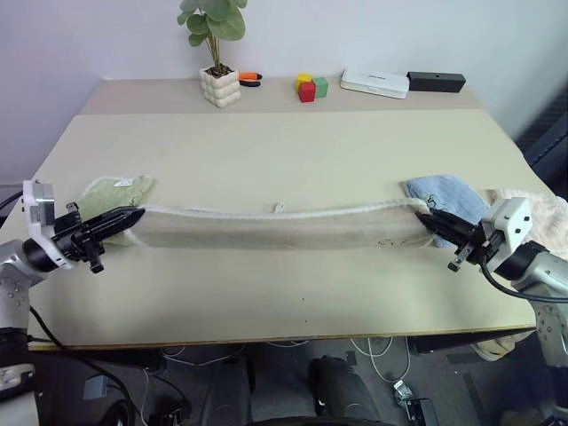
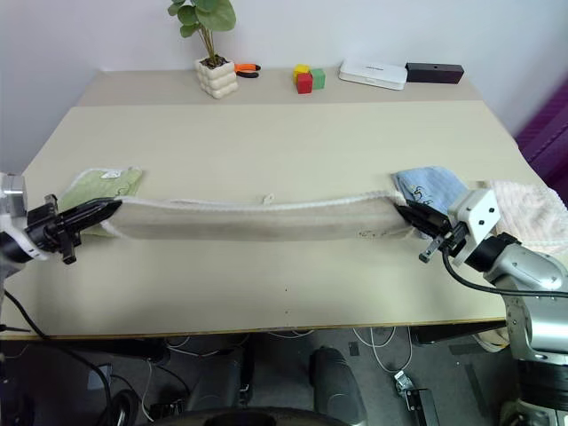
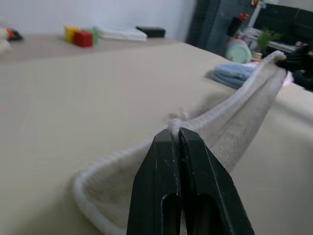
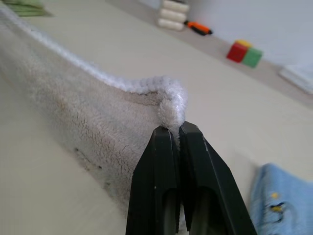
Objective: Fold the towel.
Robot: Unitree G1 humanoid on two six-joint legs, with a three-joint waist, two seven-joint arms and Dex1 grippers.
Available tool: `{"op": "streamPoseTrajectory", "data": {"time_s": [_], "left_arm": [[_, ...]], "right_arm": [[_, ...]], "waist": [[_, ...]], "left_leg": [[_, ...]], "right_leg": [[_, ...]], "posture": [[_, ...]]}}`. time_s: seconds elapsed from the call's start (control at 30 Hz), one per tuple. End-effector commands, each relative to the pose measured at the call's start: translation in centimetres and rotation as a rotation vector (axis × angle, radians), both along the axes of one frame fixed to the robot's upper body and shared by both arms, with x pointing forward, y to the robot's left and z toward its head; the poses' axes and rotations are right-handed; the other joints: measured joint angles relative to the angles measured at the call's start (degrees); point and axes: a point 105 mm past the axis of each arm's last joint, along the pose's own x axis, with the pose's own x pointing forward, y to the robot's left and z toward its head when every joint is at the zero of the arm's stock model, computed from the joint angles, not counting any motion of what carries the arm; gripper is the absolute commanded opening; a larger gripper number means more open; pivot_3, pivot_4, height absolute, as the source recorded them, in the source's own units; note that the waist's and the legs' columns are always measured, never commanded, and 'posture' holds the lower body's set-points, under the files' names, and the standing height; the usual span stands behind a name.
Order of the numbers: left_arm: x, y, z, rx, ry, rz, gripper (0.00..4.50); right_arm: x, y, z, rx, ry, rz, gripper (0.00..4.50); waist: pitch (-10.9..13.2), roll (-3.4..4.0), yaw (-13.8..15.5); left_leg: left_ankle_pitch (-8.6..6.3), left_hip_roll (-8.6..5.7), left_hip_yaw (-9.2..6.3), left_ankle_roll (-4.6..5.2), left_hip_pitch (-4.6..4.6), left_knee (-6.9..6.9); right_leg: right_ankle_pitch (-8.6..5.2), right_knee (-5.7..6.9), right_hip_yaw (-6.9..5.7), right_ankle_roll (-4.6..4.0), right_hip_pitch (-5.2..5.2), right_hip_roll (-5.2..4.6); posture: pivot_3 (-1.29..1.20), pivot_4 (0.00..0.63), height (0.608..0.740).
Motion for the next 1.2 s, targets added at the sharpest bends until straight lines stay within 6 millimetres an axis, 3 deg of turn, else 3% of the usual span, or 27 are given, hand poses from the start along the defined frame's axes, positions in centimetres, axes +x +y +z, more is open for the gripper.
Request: {"op": "streamPoseTrajectory", "data": {"time_s": [0.03, 0.23, 0.53, 1.2], "left_arm": [[1.4, -0.6, 0.3, 0.032, -0.054, 0.021, 0.0], [3.2, -1.7, -0.3, 0.077, -0.073, 0.032, 0.0], [5.1, -1.7, -2.6, 0.129, -0.014, 0.078, 0.0], [5.9, -2.4, -4.6, 0.064, 0.087, 0.103, 0.0]], "right_arm": [[0.6, -0.3, 0.2, -0.031, -0.05, -0.047, 0.05], [1.2, -0.7, -0.7, -0.071, -0.063, -0.111, 0.05], [2.0, -0.4, -1.8, -0.075, -0.047, -0.142, 0.05], [2.9, 0.4, -3.9, -0.092, 0.044, -0.107, 0.05]], "waist": [[0.0, 0.0, 0.0], [0.0, 0.0, -0.2], [0.0, 0.0, -0.3], [0.0, 0.0, -0.3]], "left_leg": [[0.0, -0.01, 0.0, 0.0, 0.0, 0.0], [0.0, -0.01, -0.01, 0.0, 0.0, -0.02], [0.0, -0.01, -0.01, 0.0, 0.0, -0.01], [0.0, -0.01, -0.01, 0.0, 0.0, -0.02]], "right_leg": [[0.0, 0.0, 0.0, 0.01, 0.01, 0.0], [0.1, 0.02, 0.0, 0.2, -0.01, 0.03], [0.11, 0.02, 0.0, 0.21, 0.0, 0.03], [0.12, 0.03, 0.0, 0.23, 0.0, 0.03]], "posture": [[0.0, 0.15, 0.74], [0.0, 0.15, 0.74], [0.0, 0.15, 0.74], [0.0, 0.15, 0.74]]}}
